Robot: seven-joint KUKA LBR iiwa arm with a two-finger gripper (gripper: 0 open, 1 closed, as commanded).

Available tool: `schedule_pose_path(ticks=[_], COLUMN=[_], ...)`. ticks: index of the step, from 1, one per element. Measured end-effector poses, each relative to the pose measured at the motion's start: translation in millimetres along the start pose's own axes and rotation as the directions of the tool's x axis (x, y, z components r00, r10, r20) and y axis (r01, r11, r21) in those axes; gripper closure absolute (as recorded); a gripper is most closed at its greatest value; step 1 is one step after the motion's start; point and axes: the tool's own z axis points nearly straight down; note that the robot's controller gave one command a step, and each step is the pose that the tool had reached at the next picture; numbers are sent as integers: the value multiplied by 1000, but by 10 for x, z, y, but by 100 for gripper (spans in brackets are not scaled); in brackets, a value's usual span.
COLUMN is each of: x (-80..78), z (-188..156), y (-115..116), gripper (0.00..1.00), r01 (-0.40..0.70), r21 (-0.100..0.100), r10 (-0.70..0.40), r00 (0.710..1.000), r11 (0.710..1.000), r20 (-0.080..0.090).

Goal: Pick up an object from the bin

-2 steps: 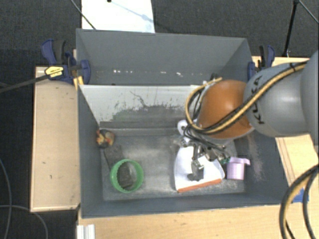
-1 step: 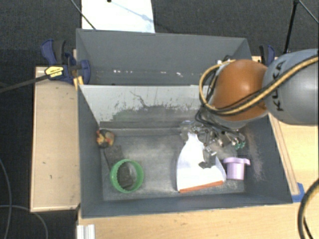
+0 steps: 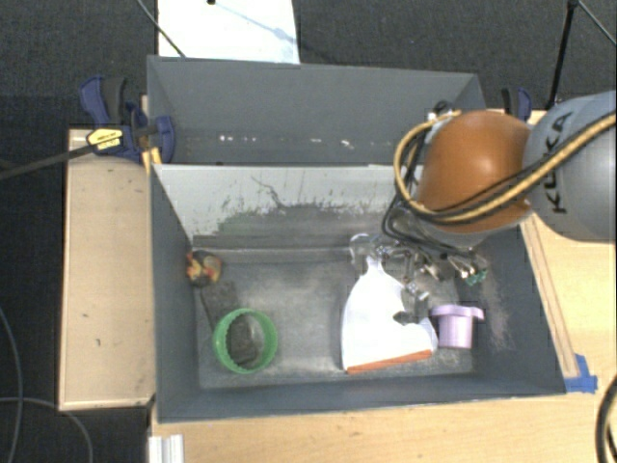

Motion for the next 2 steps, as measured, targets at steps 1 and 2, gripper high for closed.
schedule_pose_path(ticks=[1,2], x=[-131,-129], z=[225,545], y=[-33,-130], gripper=[0,0], r01=[247,324], r21=[-1,-2], r10=[-247,-324], r00=[969,946], r11=[969,946], r20=[0,-1])
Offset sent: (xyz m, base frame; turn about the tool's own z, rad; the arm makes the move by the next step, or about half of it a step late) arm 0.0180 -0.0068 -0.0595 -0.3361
